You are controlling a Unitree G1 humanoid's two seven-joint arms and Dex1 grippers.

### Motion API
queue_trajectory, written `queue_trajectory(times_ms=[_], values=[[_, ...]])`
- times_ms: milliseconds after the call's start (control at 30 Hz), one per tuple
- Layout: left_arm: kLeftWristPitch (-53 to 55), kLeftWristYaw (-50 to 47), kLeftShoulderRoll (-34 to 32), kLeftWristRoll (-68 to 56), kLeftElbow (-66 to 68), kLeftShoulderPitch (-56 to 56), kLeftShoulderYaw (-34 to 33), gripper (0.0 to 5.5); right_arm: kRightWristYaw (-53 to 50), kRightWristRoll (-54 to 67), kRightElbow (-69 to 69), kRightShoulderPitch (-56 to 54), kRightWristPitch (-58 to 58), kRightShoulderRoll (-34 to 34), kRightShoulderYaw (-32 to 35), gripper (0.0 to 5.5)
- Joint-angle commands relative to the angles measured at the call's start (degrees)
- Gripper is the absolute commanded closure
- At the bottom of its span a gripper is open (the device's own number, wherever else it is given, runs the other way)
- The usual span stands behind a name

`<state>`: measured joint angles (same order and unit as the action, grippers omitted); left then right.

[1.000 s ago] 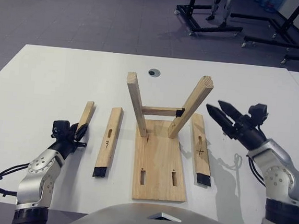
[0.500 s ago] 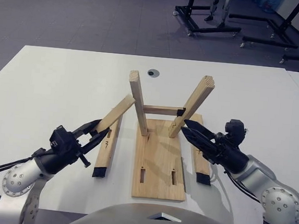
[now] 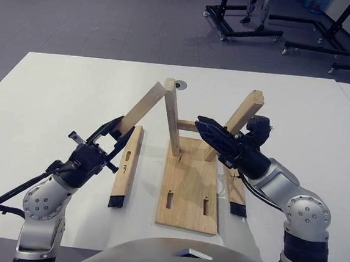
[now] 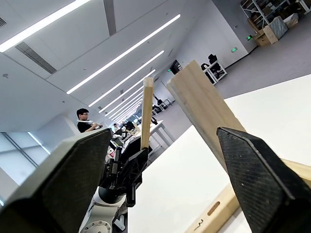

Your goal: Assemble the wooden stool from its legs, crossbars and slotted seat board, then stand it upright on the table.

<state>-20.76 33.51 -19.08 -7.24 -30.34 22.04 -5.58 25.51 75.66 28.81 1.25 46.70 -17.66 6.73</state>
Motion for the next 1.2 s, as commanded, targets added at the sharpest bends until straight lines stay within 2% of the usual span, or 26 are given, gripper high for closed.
queue_trajectory(times_ms=[33,100,333,567,767,1200], values=[[2.5,-3.3,-1.2,-1.1,-1.4,-0.8,-4.6,4.22,-0.8,1.0,0.4,-1.0,-0.8,0.8,-0.8,1.50],[3.3,-3.4,-2.2,-2.0,-0.7,-2.4,-4.9,4.22,-1.2,0.9,0.8,-0.4,-1.3,1.2,-1.2,1.50],[3.6,-1.1,-2.2,-1.0,-0.4,-9.0,5.3,4.22,-3.2,3.9,-0.1,-3.5,-2.3,2.8,-1.6,1.50],[-1.9,3.8,-3.9,0.0,9.3,-11.5,10.7,4.22,-4.4,4.4,-1.5,-6.4,-4.0,5.0,-2.6,1.50],[-3.8,4.8,-3.4,0.7,12.2,-14.7,14.4,4.22,-4.6,2.2,-2.8,-7.8,-5.6,7.7,-4.8,1.50],[-5.3,4.3,-4.1,2.5,14.6,-16.5,15.5,4.22,-3.6,1.6,-4.7,-7.9,-6.0,8.3,-5.0,3.65]])
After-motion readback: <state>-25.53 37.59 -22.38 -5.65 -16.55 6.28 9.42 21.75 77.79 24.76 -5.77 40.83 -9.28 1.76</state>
